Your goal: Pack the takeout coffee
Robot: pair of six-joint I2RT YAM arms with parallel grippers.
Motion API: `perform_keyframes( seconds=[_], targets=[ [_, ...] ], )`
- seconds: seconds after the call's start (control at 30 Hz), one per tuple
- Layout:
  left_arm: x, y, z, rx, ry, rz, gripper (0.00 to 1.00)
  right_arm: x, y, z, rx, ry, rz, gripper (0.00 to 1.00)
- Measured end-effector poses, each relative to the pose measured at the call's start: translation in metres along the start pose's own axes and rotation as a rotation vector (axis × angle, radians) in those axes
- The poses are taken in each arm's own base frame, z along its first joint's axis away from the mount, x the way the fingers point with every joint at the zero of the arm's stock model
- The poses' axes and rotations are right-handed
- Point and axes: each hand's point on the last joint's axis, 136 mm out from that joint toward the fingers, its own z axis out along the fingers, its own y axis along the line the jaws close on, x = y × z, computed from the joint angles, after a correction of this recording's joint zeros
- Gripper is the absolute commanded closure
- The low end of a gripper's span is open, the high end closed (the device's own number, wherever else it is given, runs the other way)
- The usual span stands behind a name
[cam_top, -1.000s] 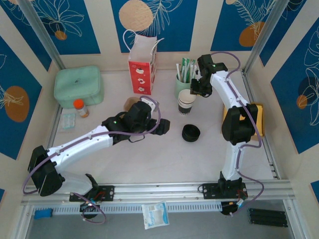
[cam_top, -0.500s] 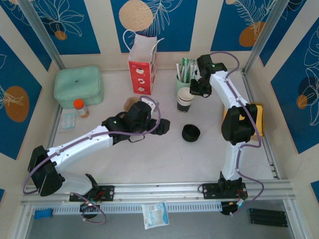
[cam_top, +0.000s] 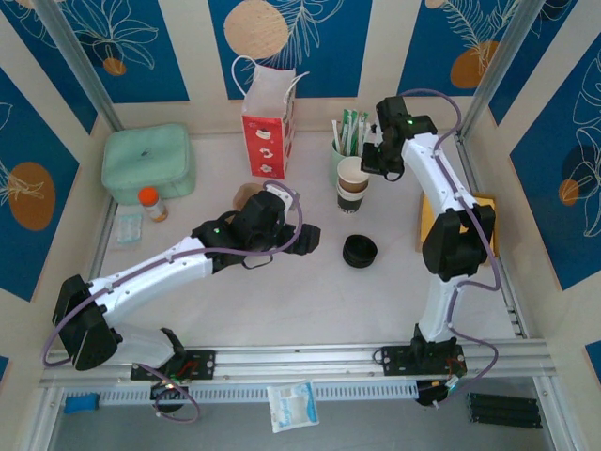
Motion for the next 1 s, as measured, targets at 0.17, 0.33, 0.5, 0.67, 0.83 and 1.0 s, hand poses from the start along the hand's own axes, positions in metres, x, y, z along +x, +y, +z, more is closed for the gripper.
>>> perform_keyframes(
  seconds=[0.17, 0.33, 0.5, 0.67, 0.83, 1.0],
  targets=[
    [0.000, -0.001, 0.000, 0.000, 0.000, 0.002, 0.01, -0.004, 0.001, -0.011, -0.006, -0.030, -0.002, 1.00],
    [0.000, -0.001, -0.001, 0.001, -0.002, 0.003, 0.00, -0.005, 0.003, -0.021, -0.014, -0.054, -0.004, 1.00],
    [-0.004, -0.003, -0.007, 0.010, -0.019, 0.001, 0.01, -0.007, 0.009, -0.050, -0.046, -0.111, -0.011, 1.00],
    [-0.009, -0.005, -0.015, 0.021, -0.039, -0.002, 0.01, -0.001, 0.022, -0.086, -0.091, -0.180, -0.036, 1.00],
    [-0.010, -0.003, -0.031, 0.035, -0.071, -0.023, 0.01, 0.022, 0.045, -0.105, -0.140, -0.193, -0.085, 1.00],
    [-0.001, 0.008, -0.051, 0.029, -0.106, -0.051, 0.01, 0.063, 0.072, -0.102, -0.181, -0.144, -0.154, 1.00]
  ],
)
